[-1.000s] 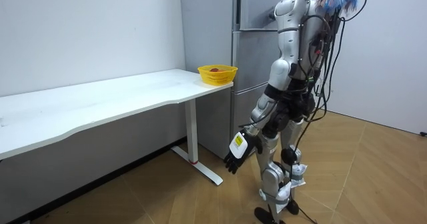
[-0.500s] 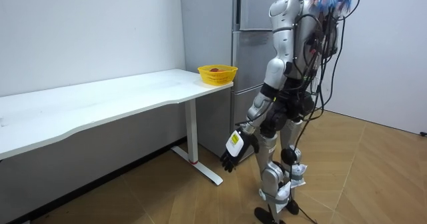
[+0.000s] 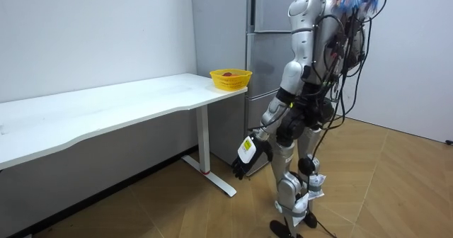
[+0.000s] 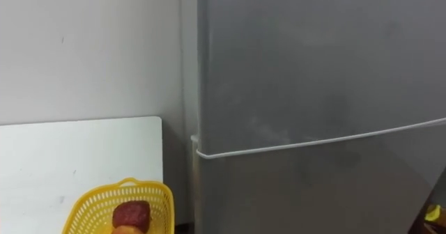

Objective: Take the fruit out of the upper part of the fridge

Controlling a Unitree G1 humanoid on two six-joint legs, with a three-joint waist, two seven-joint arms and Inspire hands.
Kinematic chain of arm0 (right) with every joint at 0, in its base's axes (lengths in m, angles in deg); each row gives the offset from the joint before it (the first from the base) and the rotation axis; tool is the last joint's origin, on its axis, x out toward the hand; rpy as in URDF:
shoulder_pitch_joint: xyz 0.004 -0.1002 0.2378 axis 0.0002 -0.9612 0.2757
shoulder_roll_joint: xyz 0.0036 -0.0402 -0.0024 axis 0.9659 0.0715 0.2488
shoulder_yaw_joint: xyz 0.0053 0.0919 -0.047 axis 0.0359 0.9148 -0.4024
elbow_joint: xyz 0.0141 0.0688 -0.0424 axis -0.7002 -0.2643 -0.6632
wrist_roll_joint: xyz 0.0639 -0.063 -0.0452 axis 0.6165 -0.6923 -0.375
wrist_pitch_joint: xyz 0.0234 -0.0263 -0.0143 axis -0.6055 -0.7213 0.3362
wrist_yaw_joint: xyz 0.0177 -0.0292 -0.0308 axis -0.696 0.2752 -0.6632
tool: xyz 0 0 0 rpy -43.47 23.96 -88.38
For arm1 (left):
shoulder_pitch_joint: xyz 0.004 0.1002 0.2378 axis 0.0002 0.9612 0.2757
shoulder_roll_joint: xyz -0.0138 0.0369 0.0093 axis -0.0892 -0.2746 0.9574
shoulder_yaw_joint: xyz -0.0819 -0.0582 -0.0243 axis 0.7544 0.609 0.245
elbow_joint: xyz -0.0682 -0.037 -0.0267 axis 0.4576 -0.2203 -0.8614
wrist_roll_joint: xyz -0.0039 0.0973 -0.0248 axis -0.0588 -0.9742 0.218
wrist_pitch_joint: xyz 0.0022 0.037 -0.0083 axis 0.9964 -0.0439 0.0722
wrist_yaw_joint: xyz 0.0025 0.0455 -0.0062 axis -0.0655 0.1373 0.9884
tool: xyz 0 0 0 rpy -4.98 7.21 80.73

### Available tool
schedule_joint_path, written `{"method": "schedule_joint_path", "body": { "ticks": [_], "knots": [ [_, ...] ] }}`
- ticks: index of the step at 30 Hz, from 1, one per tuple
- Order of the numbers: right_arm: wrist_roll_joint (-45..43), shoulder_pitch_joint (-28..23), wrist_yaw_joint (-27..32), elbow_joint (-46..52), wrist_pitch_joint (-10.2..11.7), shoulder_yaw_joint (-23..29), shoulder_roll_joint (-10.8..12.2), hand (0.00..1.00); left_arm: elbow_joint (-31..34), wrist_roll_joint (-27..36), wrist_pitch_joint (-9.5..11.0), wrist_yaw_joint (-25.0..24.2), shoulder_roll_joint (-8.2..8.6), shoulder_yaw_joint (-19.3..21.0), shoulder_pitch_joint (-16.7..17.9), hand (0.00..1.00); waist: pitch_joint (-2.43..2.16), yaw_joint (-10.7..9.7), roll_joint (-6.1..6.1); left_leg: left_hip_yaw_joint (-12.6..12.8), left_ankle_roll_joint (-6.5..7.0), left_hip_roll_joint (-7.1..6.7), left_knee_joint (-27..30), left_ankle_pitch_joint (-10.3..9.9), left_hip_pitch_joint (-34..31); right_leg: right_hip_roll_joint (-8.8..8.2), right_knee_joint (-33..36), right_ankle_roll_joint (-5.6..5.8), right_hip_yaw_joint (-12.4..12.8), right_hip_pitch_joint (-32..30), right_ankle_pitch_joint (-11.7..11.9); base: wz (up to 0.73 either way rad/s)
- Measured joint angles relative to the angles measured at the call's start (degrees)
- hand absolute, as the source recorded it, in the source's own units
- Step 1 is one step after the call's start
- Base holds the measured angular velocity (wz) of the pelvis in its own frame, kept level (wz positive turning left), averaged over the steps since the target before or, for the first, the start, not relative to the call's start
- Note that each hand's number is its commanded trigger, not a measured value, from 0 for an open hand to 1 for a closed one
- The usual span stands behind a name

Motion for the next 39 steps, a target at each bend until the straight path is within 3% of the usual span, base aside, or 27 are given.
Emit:
{"method": "schedule_joint_path", "body": {
  "ticks": [4, 10, 15, 19, 25, 29, 33, 39],
  "knots": [
    [0.0, -0.7, -3.6, -10.8, -1.6, -1.8, 1.1, 0.0, -0.9, -0.2, 0.0, 0.0, 0.15, 0.0, -0.2, 0.0, -0.18, 1.0, 0.27, -0.1, 0.04, -0.06, -0.4, 0.0, 1.0, -0.01, 0.0, 0.05, 0.1, 0.8, -0.2, 0.01],
    [2.0, -0.3, -5.8, -19.3, -1.9, -2.1, 1.7, 0.0, -2.1, 0.2, 0.0, 0.0, 0.24, 0.0, -0.1, 0.0, 0.07, 1.1, 0.75, -0.1, 0.03, -0.05, -0.5, 0.0, 0.9, -0.01, 0.1, 0.01, 0.1, 0.6, -0.2, 0.0],
    [12.8, 0.3, -7.1, -26.3, -1.8, -0.3, 2.6, 0.0, -2.1, -0.2, 0.0, -0.2, 0.25, 0.5, 0.2, 0.0, 0.11, 0.8, 0.5, -0.4, 0.04, -0.1, -0.5, 0.0, 0.7, -0.05, 0.0, 0.07, -0.1, 0.9, -0.2, 0.02],
    [15.1, 0.3, -9.9, -32.7, -2.7, 1.1, 3.0, 0.0, -2.1, -0.2, -0.1, -0.8, 0.45, 1.2, 0.4, 0.0, 0.12, 0.6, 0.46, -0.8, 0.04, -0.2, -0.5, -0.1, 0.7, -0.08, 0.0, 0.13, -0.2, 0.8, -0.5, 0.05],
    [16.7, -0.4, -12.8, -38.4, -5.9, 1.2, 4.5, 0.0, -2.2, -0.3, -3.0, -1.3, 1.78, 3.3, 0.0, 0.0, 0.22, 0.8, 1.16, -1.0, 0.03, -0.22, -0.6, -0.2, 1.9, -0.04, -0.9, 0.21, -0.4, 2.3, -0.5, 0.02],
    [12.1, -0.3, -13.8, -40.6, -7.7, 1.1, 5.9, 0.0, -2.6, -0.5, -4.1, -1.5, 2.62, 3.3, 0.1, 0.0, 0.27, 0.5, 1.91, -1.8, 0.08, -0.33, -0.6, -0.5, 2.0, -0.03, -1.0, 0.35, -0.6, 2.8, -0.7, 0.06],
    [1.2, 0.5, -14.8, -41.6, -9.5, 0.9, 5.9, 0.0, -3.7, -2.4, -5.1, -1.9, 2.7, 3.2, 0.0, 0.0, 0.29, 0.6, 2.12, -1.8, 0.08, -0.35, -0.6, -0.5, 1.9, -0.04, -0.8, 0.33, -0.6, 2.5, -0.7, 0.0],
    [-4.4, 2.5, -19.0, -41.7, -11.5, -1.2, 5.8, 0.0, -3.8, -2.5, -6.8, -3.8, 2.88, 2.6, -0.8, 0.0, 0.27, 0.8, 2.19, -1.8, 0.1, -0.44, -0.4, -0.5, 2.0, -0.17, -0.8, 0.36, -0.8, 2.4, -0.7, 0.0]
  ]
}}
